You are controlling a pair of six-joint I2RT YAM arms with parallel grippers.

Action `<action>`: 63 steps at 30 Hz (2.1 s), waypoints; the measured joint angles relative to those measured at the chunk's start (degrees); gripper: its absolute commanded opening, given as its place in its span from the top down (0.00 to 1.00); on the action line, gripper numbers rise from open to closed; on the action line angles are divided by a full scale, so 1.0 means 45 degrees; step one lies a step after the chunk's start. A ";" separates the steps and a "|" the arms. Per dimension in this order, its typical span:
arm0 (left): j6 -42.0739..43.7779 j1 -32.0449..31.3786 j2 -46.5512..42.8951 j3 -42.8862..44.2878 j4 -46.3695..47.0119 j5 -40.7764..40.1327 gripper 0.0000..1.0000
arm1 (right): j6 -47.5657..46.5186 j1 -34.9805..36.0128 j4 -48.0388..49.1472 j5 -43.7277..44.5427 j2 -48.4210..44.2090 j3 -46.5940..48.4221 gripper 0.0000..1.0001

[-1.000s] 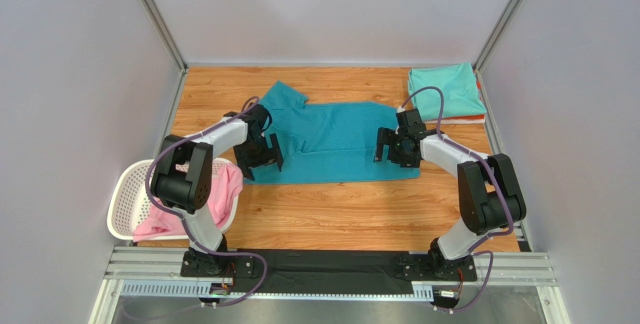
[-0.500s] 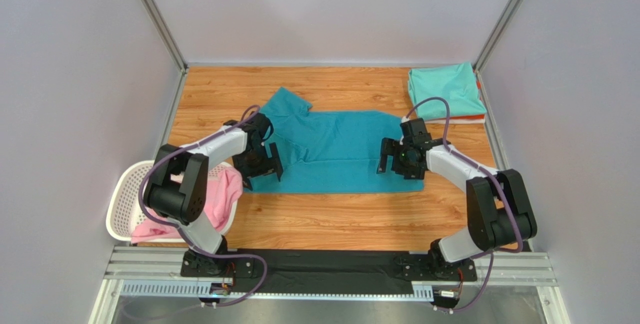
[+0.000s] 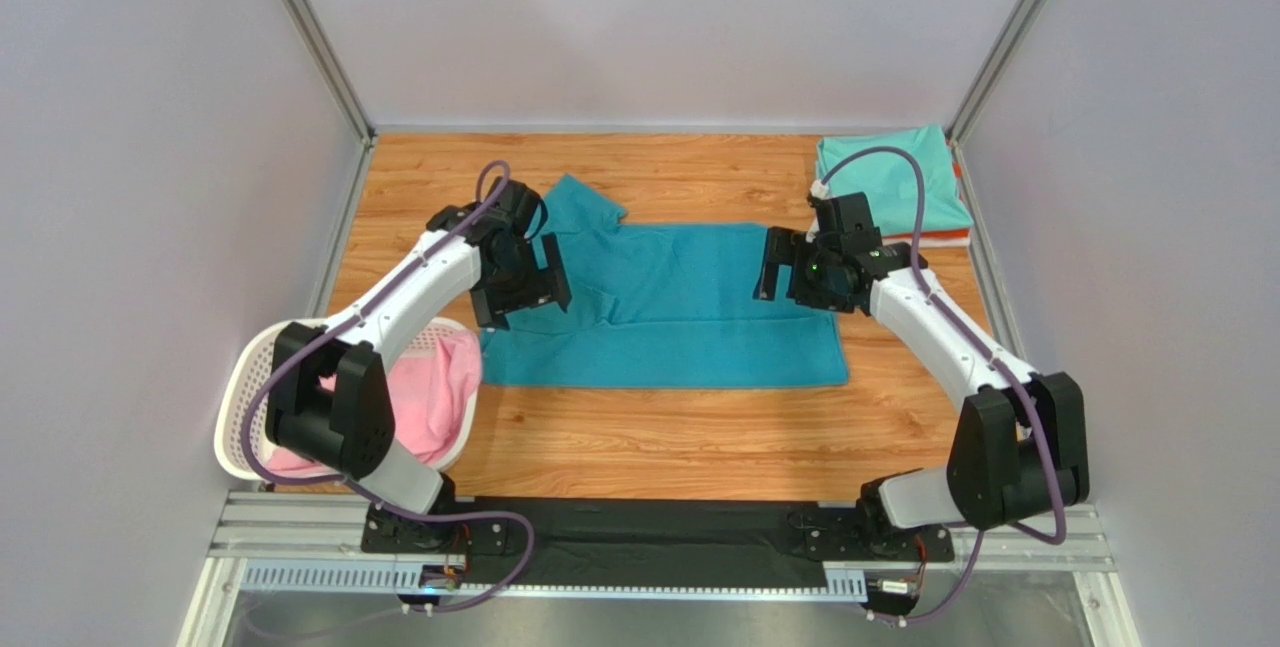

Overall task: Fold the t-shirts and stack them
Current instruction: Fold the tshirt

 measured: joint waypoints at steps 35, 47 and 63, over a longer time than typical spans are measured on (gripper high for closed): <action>0.1263 0.1715 1.3206 1.5795 0.2429 -0.0078 0.00 | -0.0058 0.0000 -0.0457 0.1350 0.1491 0.2001 0.00; 0.1418 0.1535 1.4207 1.6786 0.3181 -0.0651 0.00 | -0.0194 0.0000 -0.0423 0.1370 0.1491 0.1729 0.00; 0.2268 0.1039 1.4591 1.7456 0.0816 -0.2501 0.53 | -0.0243 0.0000 -0.0408 0.1384 0.1491 0.1574 0.00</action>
